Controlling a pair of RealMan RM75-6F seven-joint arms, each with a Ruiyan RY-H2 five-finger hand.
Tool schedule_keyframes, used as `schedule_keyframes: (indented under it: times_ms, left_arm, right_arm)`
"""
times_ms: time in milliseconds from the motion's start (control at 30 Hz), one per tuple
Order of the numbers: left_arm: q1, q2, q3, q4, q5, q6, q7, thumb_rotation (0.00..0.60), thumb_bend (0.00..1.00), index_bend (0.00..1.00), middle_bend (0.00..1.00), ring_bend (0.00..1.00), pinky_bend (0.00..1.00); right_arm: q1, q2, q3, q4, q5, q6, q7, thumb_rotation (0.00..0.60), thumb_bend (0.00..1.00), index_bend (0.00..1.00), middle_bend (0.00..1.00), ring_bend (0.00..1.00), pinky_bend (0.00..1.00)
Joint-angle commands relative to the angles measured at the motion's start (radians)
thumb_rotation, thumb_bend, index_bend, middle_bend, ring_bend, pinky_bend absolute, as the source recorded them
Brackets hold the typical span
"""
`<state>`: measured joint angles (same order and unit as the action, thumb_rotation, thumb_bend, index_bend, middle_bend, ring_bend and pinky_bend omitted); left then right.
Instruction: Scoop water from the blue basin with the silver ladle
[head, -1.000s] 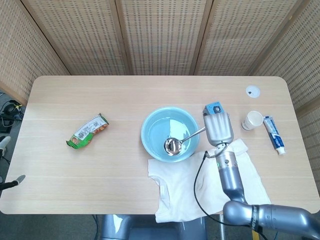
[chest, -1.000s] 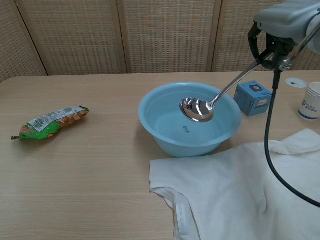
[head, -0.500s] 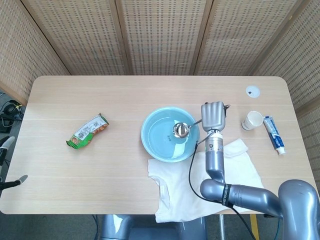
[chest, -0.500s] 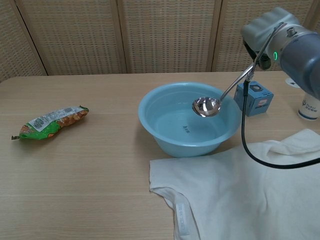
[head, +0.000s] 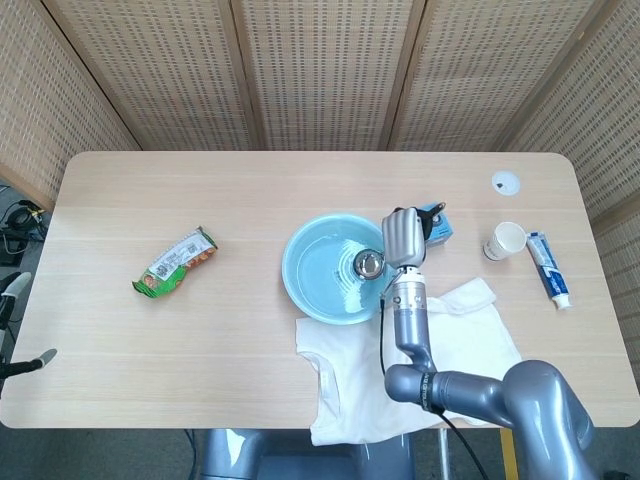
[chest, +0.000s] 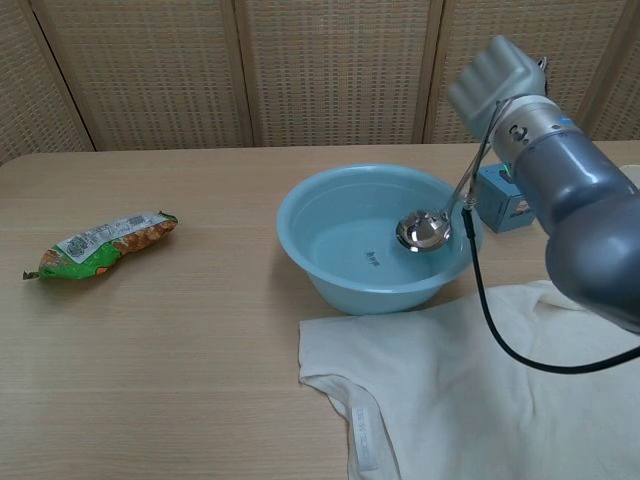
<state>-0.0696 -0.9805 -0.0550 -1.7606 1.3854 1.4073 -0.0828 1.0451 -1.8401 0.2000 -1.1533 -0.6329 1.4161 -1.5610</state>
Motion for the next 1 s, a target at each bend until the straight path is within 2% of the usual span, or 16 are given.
schedule_keyframes:
  times_ms: [33,600,800,833,867,933,1000]
  left_arm:
    - [0.000,0.001,-0.001,0.000,-0.001,0.000,-0.002,0.600,0.00,0.00,0.00,0.00,0.00]
    - [0.001,0.008,0.000,0.003,0.010,0.007,-0.030,0.600,0.00,0.00,0.00,0.00,0.00]
    - [0.001,0.009,0.000,0.003,0.007,0.006,-0.037,0.600,0.00,0.00,0.00,0.00,0.00]
    - [0.002,0.010,-0.001,0.003,0.007,0.006,-0.038,0.600,0.00,0.00,0.00,0.00,0.00]
    - [0.002,0.010,-0.001,0.002,0.006,0.008,-0.038,0.600,0.00,0.00,0.00,0.00,0.00]
    - [0.003,0.011,-0.001,0.001,0.006,0.010,-0.038,0.600,0.00,0.00,0.00,0.00,0.00]
    - [0.004,0.011,0.000,-0.001,0.008,0.011,-0.038,0.600,0.00,0.00,0.00,0.00,0.00]
  right_arm:
    - [-0.004,-0.025,-0.011,0.021,-0.013,0.003,-0.022,0.600,0.78,0.72,1.00,1.00,1.00]
    - [-0.035,-0.127,-0.005,0.051,-0.036,-0.011,-0.084,0.600,0.78,0.72,1.00,1.00,1.00]
    - [-0.054,-0.125,0.092,-0.018,0.038,-0.032,-0.036,0.600,0.78,0.72,1.00,1.00,1.00]
    - [-0.059,-0.121,0.116,-0.038,0.061,-0.035,-0.027,0.600,0.78,0.72,1.00,1.00,1.00]
    - [-0.068,-0.113,0.163,-0.074,0.106,-0.038,-0.008,0.600,0.78,0.72,1.00,1.00,1.00]
    - [-0.074,-0.083,0.203,-0.126,0.140,-0.035,0.001,0.600,0.78,0.72,1.00,1.00,1.00]
    - [-0.078,-0.059,0.215,-0.157,0.145,-0.032,0.012,0.600,0.78,0.72,1.00,1.00,1.00]
